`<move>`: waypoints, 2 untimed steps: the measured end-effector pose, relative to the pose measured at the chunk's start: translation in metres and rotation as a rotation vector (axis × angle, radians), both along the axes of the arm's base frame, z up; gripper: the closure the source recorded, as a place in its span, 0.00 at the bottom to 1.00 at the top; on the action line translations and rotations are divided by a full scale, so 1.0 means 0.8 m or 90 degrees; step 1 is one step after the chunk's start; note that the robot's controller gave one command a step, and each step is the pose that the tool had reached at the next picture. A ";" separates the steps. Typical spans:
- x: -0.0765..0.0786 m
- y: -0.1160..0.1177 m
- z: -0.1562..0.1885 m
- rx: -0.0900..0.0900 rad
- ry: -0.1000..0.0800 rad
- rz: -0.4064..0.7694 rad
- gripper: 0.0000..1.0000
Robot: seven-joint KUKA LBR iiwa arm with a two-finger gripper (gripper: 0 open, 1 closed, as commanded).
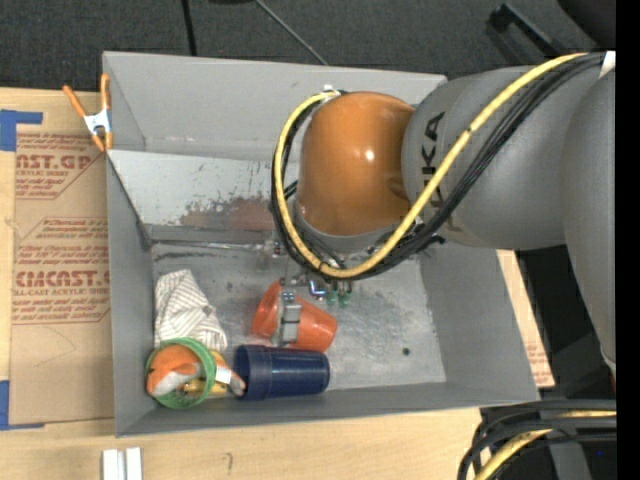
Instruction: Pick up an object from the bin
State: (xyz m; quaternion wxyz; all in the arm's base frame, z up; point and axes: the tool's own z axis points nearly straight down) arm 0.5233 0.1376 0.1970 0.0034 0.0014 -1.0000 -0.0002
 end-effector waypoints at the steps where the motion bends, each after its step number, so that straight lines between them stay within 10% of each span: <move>1: 0.002 -0.001 0.006 0.001 -0.005 -0.001 0.00; 2: 0.007 -0.019 -0.060 0.002 -0.009 -0.026 0.00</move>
Offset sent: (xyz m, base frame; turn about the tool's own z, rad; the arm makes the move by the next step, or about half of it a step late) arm 0.0080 -0.0391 -0.1270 0.1007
